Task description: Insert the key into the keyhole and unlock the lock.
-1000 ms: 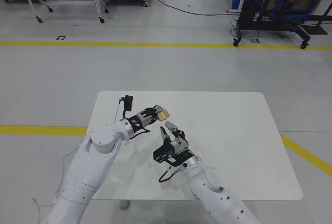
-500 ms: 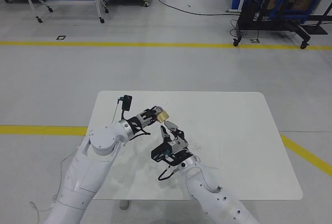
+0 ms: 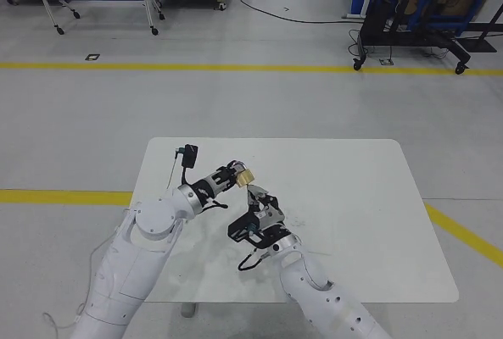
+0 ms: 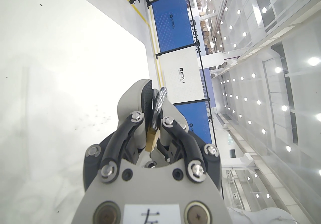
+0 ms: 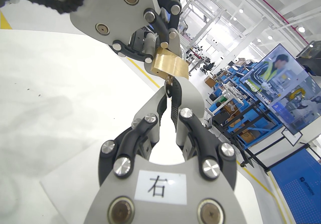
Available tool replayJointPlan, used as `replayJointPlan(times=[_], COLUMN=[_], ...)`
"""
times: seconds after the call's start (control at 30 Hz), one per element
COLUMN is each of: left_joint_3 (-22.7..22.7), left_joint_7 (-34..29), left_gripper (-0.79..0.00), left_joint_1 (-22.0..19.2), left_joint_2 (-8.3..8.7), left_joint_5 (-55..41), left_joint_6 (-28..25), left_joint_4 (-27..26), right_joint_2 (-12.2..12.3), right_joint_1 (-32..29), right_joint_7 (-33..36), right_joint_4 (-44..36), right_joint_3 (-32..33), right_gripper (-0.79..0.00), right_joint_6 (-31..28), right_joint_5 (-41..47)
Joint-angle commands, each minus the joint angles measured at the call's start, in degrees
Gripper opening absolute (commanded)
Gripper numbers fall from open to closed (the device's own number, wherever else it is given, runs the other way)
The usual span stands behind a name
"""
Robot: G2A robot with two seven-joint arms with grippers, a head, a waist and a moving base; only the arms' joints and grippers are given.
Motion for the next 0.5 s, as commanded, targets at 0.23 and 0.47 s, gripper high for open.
replayJointPlan(times=[0.23,0.47], left_joint_3=[-0.52,-0.81], left_joint_7=[0.74,0.76], left_gripper=[-0.785,-0.785], left_joint_1=[0.88,1.33], left_joint_2=[0.1,0.14], left_joint_5=[-0.44,-1.21], left_joint_6=[-3.01,-5.09], left_joint_4=[-0.38,-0.18], right_joint_2=[0.42,1.3], right_joint_1=[-1.75,-4.11], right_joint_7=[-4.21,-6.18], right_joint_4=[-3.52,-7.44], right_joint_3=[3.31,7.86], right_gripper=[-0.785,-0.785], right_joint_6=[-8.79,-18.0], right_joint_5=[9.21,18.21])
